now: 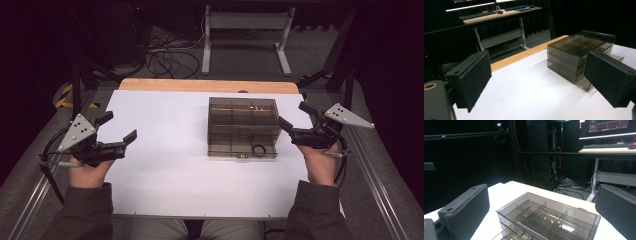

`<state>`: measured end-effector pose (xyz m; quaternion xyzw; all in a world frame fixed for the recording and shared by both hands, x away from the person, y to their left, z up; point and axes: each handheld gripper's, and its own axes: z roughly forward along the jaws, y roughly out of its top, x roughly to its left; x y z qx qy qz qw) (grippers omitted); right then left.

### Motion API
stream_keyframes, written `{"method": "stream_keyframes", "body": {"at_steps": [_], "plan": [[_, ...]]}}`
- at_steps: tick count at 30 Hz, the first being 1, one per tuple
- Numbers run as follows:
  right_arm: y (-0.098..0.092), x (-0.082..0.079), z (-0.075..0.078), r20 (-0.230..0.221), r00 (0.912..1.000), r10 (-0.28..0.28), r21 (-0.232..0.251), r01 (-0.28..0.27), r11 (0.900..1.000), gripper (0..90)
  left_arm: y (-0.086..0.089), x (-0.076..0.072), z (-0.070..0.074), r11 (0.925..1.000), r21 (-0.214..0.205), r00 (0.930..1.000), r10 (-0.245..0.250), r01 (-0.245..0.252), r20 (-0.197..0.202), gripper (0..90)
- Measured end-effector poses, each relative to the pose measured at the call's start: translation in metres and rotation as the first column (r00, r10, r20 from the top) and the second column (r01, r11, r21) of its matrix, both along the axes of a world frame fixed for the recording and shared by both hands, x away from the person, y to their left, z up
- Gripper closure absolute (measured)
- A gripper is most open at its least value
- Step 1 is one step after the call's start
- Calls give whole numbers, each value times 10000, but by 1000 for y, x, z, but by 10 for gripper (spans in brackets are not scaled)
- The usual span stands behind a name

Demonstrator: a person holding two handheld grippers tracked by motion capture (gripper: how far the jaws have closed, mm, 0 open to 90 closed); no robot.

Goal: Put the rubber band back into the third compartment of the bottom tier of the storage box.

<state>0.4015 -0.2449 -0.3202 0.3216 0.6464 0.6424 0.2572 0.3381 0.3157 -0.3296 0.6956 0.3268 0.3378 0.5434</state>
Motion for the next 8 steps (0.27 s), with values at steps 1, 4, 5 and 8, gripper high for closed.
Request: {"method": "stream_keyframes", "body": {"at_steps": [1, 4, 5, 8], "plan": [[0, 0, 0, 6, 10000, -28, -8, 28, 10000, 0, 0, 0, 0, 10000, 15, 10000, -10, 10, 3, 84], [1, 0, -1, 7, 10000, -46, -78, 46, 10000, 0, 0, 0, 1, 10000, 9, 10000, -25, 25, 36, 84], [1, 1, -1, 4, 10000, -41, -116, 41, 9999, 0, 0, 0, 1, 10000, 8, 10000, -30, 30, 35, 84], [2, 1, -2, -34, 10000, -61, -176, 60, 9998, 0, 0, 0, 0, 10000, 26, 10000, -21, 21, 29, 84]]}}
